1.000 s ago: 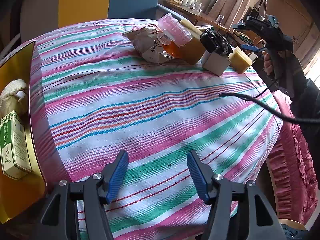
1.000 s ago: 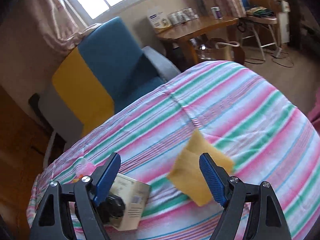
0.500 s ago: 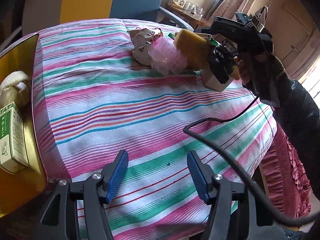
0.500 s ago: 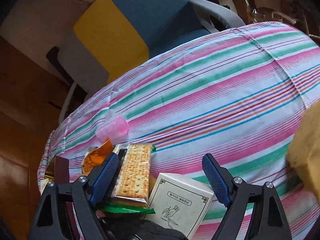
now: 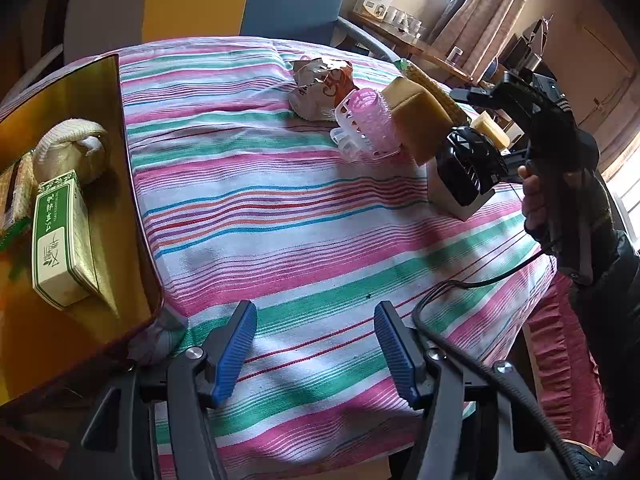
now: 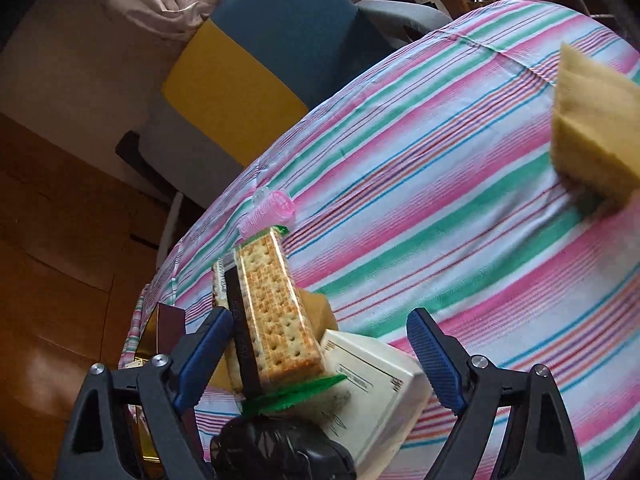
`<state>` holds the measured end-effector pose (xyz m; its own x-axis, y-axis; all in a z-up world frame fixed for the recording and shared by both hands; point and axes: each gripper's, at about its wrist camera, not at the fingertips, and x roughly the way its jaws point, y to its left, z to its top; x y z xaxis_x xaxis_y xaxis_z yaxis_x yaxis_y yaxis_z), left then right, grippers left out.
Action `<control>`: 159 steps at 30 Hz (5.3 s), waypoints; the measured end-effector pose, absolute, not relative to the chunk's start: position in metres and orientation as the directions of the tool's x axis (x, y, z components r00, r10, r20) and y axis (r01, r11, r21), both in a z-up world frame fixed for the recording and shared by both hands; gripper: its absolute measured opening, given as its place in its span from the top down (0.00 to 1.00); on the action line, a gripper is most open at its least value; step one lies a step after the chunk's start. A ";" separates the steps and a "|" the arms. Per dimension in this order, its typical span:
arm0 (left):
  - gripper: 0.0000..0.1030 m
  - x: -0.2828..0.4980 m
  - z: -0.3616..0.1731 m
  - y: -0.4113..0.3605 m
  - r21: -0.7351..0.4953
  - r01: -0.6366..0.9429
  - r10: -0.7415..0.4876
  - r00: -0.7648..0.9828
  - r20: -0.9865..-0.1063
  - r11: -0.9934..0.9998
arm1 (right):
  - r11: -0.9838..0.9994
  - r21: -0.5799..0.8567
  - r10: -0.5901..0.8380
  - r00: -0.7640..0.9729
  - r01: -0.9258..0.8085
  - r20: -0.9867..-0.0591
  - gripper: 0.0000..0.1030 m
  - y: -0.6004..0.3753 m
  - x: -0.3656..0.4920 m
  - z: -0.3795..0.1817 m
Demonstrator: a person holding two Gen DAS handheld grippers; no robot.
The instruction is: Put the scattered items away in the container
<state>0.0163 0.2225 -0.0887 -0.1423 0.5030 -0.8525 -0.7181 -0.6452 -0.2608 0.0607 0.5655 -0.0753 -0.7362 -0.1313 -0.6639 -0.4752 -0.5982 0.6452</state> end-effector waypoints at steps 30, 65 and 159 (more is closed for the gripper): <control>0.38 0.031 -0.032 0.351 -0.123 -0.977 0.548 0.008 -0.836 -0.175 | -0.651 0.527 0.010 -0.700 -0.546 -0.714 0.03 0.539 0.194 -0.090; 0.52 0.010 -0.037 0.303 -0.134 -0.904 0.573 -0.137 -0.808 -0.406 | -0.688 0.481 0.079 -0.716 -0.543 -0.694 0.00 0.529 0.187 -0.092; 0.38 -0.025 -0.074 0.274 -0.355 -0.869 0.538 0.127 -0.833 -0.344 | -0.916 0.379 -0.211 -0.645 -0.132 -0.735 0.10 0.408 0.097 -0.085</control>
<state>-0.0251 0.2741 -0.0738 0.1275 0.5383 -0.8330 -0.8690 -0.3442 -0.3554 0.0967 0.4081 -0.0855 -0.6445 -0.2112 -0.7348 -0.1320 -0.9159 0.3790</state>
